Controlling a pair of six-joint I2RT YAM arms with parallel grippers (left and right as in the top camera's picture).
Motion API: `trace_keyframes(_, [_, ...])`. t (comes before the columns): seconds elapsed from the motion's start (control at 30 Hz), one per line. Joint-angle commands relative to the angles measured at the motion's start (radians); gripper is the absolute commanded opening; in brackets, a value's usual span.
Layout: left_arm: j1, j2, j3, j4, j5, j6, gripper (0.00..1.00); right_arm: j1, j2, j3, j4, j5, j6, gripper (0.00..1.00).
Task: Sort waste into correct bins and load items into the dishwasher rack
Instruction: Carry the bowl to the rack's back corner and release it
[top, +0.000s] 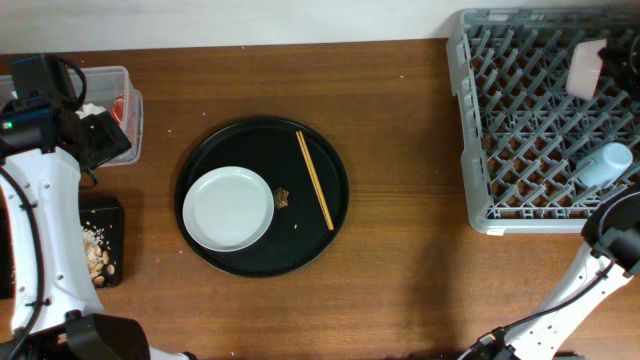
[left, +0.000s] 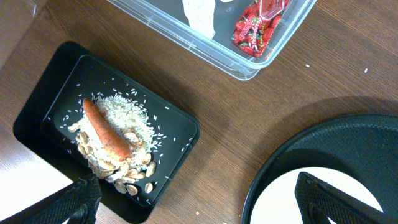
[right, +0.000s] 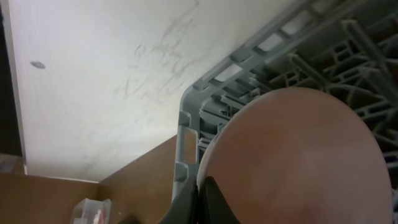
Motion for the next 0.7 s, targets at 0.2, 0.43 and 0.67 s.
trace_keyframes(0.2, [-0.001,0.001,-0.007,-0.002,-0.008,-0.010,0.99,-0.084,-0.016,0.018,-0.235,0.284,-0.034,0.04])
trace_keyframes(0.43, [-0.001,0.001,-0.007,-0.002,-0.008,-0.010,0.99,-0.122,-0.134,0.156,-0.457,0.562,-0.002,0.41])
trace_keyframes(0.67, [-0.001,0.001,-0.007,-0.001,-0.008,-0.010,0.99,-0.059,-0.377,0.189,-0.612,0.591,0.158,0.69])
